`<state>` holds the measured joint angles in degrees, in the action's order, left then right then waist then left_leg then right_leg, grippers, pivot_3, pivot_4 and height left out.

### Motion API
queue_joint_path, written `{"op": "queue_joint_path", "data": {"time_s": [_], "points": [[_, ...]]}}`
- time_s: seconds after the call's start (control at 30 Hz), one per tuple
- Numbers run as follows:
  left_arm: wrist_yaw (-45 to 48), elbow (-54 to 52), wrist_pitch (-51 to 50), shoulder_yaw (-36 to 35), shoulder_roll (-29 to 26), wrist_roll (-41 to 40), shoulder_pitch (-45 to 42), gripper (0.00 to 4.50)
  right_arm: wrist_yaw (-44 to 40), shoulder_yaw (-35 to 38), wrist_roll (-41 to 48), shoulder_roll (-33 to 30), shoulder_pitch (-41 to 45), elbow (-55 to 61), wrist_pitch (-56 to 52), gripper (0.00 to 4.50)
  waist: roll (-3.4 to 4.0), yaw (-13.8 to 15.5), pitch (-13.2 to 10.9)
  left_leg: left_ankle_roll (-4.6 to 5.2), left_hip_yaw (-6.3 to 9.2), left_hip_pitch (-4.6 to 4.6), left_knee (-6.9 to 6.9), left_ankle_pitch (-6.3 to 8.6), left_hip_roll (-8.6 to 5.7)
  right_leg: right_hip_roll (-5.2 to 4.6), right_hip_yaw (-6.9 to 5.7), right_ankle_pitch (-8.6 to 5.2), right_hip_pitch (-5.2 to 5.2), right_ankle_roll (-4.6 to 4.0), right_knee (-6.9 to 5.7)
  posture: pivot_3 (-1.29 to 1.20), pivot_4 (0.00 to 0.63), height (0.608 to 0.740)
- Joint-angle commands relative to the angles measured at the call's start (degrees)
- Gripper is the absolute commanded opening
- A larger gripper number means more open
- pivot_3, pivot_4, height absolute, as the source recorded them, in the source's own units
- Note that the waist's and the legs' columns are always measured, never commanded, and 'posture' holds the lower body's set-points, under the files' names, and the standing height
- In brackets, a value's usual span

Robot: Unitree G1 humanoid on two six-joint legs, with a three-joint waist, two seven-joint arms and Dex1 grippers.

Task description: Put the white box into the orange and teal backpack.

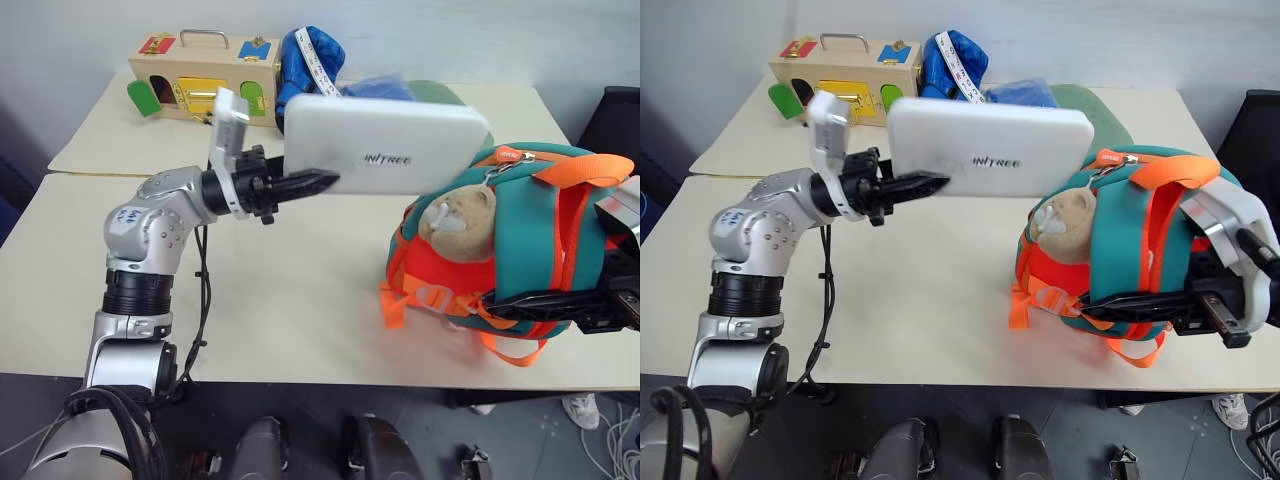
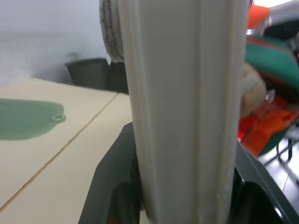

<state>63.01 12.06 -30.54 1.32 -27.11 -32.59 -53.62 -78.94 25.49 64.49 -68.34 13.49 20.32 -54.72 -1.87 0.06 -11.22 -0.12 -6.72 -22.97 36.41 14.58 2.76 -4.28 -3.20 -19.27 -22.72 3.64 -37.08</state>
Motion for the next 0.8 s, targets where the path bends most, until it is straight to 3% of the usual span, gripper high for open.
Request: {"op": "queue_joint_path", "data": {"time_s": [0.03, 0.27, 0.4, 0.57, 0.8], "points": [[5.43, 1.11, 1.44, 1.57, 0.06, 0.72, -3.65, 1.48, 1.52, 3.75, 1.19, 0.02, -1.14, 2.07, -0.37, 0.02, 0.00, 0.05, 0.00, 0.02, 0.01, -0.03, 0.00, 0.01, 0.00, 0.00, -0.01, 0.00, -0.01, 0.00, 0.02, 0.00, 0.150, 0.740], [16.20, 5.62, 6.07, 7.35, 0.03, 5.84, -6.71, 1.48, 5.36, 4.12, 1.25, 1.65, -1.27, 1.89, 0.05, 0.02, 0.00, 0.21, 0.00, 0.07, 0.13, -0.23, 0.14, 0.04, -0.02, -0.03, -0.23, 0.00, -0.06, 0.01, 0.06, 0.00, 0.150, 0.740], [21.11, 15.45, 10.02, 8.93, 1.64, 9.19, -13.30, 1.48, 7.14, 2.01, -0.56, 3.10, -1.17, 2.01, 1.35, 0.02, -0.01, 0.11, -0.01, 0.14, 0.19, -0.30, 0.48, 0.08, 0.03, -0.01, -0.28, 0.00, -0.05, 0.01, -0.08, 0.00, 0.150, 0.740], [22.81, 20.66, 13.17, 9.64, 4.70, 11.73, -16.22, 1.48, 7.35, 2.20, -0.60, 3.80, -1.69, 3.30, 1.94, 0.02, 0.00, -0.16, 0.00, 0.64, 0.19, -0.32, 0.65, 0.38, -0.01, -0.11, -0.29, 0.01, -0.05, 0.02, -0.25, 0.00, 0.150, 0.740], [11.44, 21.21, 12.85, 12.25, 18.78, 16.34, -13.18, 1.48, 10.21, 1.21, -0.24, 6.39, -1.12, 6.11, 2.84, 0.02, 0.00, 0.39, -0.01, 0.64, 0.29, -0.36, 0.74, 0.38, -0.05, -0.16, -0.35, 0.02, -0.02, 0.05, -0.31, 0.00, 0.150, 0.740]]}}
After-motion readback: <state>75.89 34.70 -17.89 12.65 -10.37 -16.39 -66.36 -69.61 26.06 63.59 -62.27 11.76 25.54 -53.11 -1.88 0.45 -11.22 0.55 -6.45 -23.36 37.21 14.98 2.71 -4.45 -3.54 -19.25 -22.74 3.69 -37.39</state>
